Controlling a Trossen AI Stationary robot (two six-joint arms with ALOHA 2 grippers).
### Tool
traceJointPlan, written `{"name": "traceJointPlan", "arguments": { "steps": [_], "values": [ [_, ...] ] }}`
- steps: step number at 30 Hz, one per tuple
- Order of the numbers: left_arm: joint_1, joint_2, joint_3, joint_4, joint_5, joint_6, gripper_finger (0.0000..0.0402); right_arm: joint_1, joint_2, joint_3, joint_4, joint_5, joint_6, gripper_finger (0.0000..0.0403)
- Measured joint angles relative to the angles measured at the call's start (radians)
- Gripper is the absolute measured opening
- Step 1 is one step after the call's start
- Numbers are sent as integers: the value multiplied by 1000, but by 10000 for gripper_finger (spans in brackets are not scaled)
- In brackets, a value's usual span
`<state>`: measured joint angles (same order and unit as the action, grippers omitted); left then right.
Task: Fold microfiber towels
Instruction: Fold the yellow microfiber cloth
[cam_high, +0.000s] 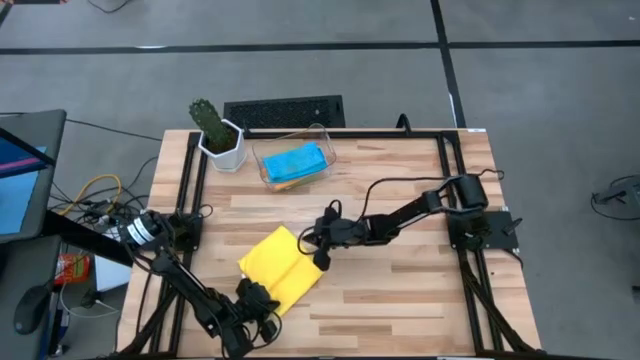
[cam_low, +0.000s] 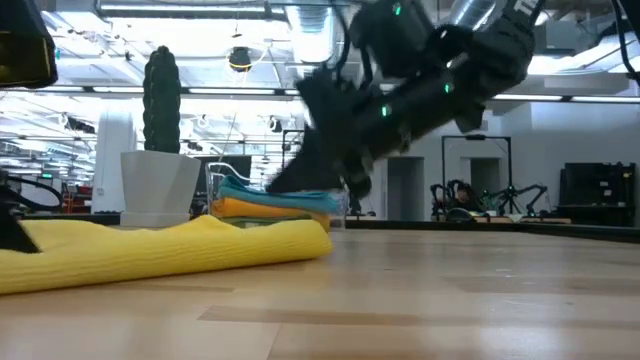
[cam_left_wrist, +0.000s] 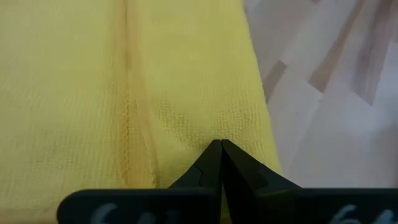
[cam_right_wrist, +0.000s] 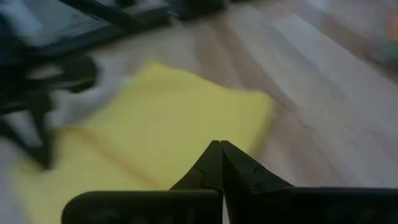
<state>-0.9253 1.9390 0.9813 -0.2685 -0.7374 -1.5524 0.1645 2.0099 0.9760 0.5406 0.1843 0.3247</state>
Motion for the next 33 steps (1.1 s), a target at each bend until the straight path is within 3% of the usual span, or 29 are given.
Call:
{"name": "traceJointPlan", "arguments": {
  "steps": [6,8,11,19,27,30,33],
  "values": [
    [2,-86,-1,-8,-96,64,0,93,4,2,139,-49,-31,19],
    [8,-90,-2,-13,-98,93,0,127,8,-1,103,-24,-22,18],
    [11,-92,-3,-12,-55,118,0,161,55,1,86,47,-11,21],
    [16,-93,-2,-2,-3,112,0,182,148,-25,105,66,133,17],
    [13,-98,-1,-33,114,90,0,167,112,-40,110,57,164,26],
    [-5,-142,21,-35,48,33,0,159,37,-41,132,64,89,27],
    [-32,-220,33,-38,-114,8,0,131,-56,-26,140,67,45,26]
  ]
}}
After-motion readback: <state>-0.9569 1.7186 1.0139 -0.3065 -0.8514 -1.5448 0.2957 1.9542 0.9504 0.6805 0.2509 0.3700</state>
